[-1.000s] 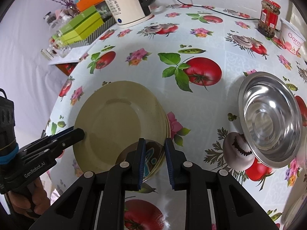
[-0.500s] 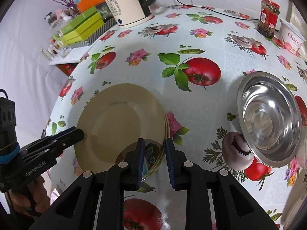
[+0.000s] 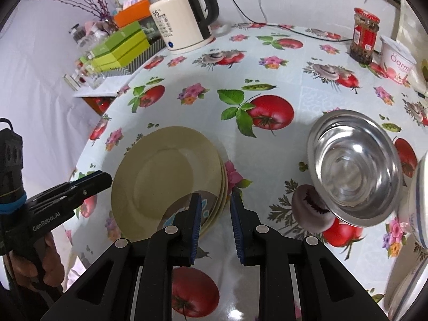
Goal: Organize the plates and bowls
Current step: 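Move the right tool toward the steel bowl and white bowls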
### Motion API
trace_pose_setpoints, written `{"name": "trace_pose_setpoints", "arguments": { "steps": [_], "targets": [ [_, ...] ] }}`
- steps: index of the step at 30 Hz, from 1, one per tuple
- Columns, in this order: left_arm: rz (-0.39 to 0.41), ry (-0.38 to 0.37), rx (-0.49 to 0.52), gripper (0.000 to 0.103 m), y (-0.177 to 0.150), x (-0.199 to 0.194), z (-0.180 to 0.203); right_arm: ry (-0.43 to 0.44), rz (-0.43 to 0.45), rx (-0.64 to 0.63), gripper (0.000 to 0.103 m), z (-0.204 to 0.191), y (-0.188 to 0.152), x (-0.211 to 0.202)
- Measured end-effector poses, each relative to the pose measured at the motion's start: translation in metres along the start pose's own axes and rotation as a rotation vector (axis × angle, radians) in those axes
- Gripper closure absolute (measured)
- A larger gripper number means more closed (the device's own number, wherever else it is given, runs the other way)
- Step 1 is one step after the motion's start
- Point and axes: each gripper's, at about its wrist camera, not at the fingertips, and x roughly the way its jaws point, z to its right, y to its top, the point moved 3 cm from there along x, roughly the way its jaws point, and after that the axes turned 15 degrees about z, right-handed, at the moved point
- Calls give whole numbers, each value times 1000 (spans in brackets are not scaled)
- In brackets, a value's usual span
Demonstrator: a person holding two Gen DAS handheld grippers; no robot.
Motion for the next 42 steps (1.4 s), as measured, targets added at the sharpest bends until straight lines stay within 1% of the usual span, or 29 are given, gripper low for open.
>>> {"name": "trace_pose_setpoints", "arguments": {
  "steps": [2, 6, 8, 12, 23, 29, 35, 42],
  "targets": [
    [-2, -7, 8, 79, 0, -1, 4, -1, 10, -2, 81, 1, 0, -6],
    [-8, -21, 26, 79, -2, -2, 13, -5, 29, -2, 76, 4, -2, -18],
    [-12, -28, 35, 79, -2, -2, 17, -16, 38, 0, 76, 8, -3, -23],
    [-14, -47, 55, 79, -2, -1, 28, -51, 60, 23, 76, 27, -5, -33],
    [-26, -130, 140, 79, 1, 8, 74, -138, 102, 149, 76, 84, -9, -54],
    [-44, -160, 172, 79, -1, 17, 94, -166, 109, 202, 76, 104, -13, -58],
    [-57, -184, 193, 79, -2, 23, 108, -197, 110, 259, 76, 122, -18, -60],
    [-75, -193, 202, 79, -5, 29, 115, -214, 111, 363, 75, 145, -22, -58]
  ]
}}
